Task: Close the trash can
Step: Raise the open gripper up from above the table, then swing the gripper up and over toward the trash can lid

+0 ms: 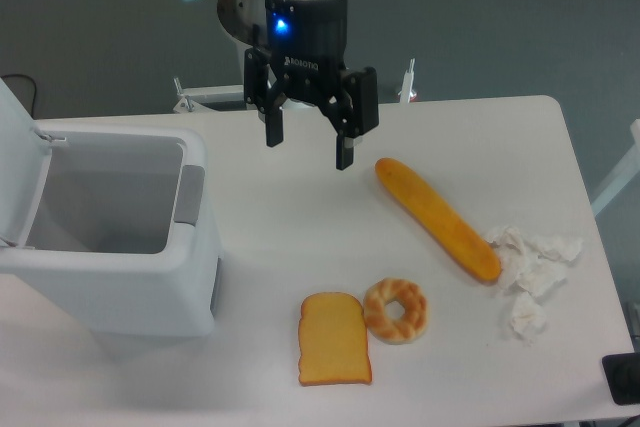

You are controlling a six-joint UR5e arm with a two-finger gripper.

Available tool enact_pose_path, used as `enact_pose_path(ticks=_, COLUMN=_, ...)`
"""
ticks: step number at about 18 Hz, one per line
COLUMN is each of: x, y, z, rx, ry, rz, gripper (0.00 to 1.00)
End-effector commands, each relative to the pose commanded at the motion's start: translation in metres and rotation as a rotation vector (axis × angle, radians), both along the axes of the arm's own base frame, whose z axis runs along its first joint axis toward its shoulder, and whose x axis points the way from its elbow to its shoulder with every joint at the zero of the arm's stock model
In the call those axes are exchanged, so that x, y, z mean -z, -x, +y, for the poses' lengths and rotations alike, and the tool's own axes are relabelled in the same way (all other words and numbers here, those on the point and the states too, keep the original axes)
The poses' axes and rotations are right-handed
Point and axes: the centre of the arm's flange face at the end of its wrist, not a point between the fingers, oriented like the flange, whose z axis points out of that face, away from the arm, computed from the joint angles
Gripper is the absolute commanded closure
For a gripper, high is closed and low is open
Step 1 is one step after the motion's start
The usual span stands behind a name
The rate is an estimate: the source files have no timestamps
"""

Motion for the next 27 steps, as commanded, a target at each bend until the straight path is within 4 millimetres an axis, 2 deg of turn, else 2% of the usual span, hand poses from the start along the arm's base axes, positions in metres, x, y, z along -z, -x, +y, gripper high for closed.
enact_pose_path(ticks=5, x=0.001, y=-0.001, z=0.0, rx=-0.01, ry=0.0, rz=-0.01, gripper=0.0)
enact_pose_path(ticks=10, x=0.002, y=-0.003, z=0.002, rx=-0.123, ry=-0.031, rz=-0.084, gripper=0.0)
enact_pose_path(ticks=15, x=-0.003, y=-0.005, z=0.0, rx=-0.137, ry=-0.045, rz=-0.086, gripper=0.0)
enact_pose_path(ticks=18, x=-0.017, y=-0.01, z=-0.004, rx=-0.208, ry=-0.085, rz=-0.11, gripper=0.0)
enact_pose_path(ticks=22, x=-0.025, y=-0.017, z=-0.009, rx=-0.294, ry=-0.125, rz=-0.156, gripper=0.0)
enact_pose_path(ticks=24, x=-0.036, y=-0.027, z=-0.012, rx=-0.309, ry=-0.154, rz=-0.166, gripper=0.0)
enact_pose_path(ticks=27, x=-0.051, y=-0.056, z=-0.007, rx=-0.282, ry=-0.222, rz=-0.244, gripper=0.0)
